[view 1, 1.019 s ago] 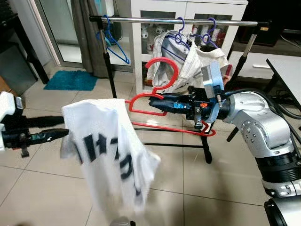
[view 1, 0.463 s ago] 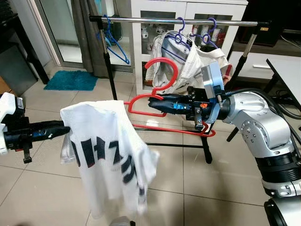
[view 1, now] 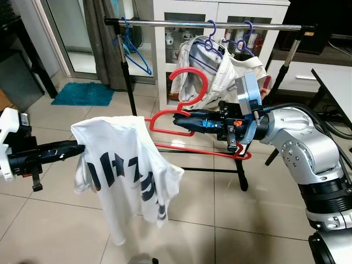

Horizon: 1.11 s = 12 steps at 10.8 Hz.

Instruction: Hang hanger

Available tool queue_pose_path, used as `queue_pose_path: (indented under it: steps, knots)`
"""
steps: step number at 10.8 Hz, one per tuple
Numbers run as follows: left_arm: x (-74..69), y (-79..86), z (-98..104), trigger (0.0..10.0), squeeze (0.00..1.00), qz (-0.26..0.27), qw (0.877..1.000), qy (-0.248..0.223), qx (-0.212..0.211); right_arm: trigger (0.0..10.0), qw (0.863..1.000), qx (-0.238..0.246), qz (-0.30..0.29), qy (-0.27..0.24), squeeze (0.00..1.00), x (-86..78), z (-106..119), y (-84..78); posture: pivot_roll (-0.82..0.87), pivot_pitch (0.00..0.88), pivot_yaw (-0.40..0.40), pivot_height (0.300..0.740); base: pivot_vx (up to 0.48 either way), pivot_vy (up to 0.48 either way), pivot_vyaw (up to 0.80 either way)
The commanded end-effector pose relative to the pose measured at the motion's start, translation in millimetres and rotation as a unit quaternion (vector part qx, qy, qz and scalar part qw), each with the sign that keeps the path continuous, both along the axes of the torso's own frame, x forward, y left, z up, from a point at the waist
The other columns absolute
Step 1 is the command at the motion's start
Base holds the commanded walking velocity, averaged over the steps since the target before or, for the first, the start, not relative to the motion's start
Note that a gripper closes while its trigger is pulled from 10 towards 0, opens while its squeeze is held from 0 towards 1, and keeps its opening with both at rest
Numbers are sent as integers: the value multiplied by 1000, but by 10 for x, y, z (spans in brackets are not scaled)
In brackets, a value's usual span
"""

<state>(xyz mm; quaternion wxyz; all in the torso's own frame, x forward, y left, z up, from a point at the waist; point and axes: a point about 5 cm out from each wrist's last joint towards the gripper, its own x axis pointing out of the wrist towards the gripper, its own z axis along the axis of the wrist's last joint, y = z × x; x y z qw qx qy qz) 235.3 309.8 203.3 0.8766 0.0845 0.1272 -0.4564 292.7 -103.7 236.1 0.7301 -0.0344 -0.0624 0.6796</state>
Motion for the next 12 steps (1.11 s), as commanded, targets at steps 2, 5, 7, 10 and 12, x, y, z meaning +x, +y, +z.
queue_pose_path:
  steps: [2,5,7,10,12]
  knots:
    - [-57,100,26,0,0,26,1000,-10,0,10000,1000,13,-2,-20,0,15,90,-21,13,0,44,740,0,0,0]
    - [-149,277,-2,0,0,81,997,-2,16,10000,1000,13,-4,-19,0,25,83,-26,19,0,42,740,0,0,0]
    - [-185,373,-2,0,0,110,994,-9,25,10000,1000,13,-4,-19,0,27,75,-24,23,0,39,740,0,0,0]
    - [-212,455,-3,0,0,131,991,-13,36,10000,1000,13,-5,-19,0,25,65,-20,24,0,40,740,0,0,0]
    - [-212,468,-6,0,0,132,990,-18,45,10000,1000,13,-4,-20,0,20,59,-14,27,0,41,740,0,0,0]
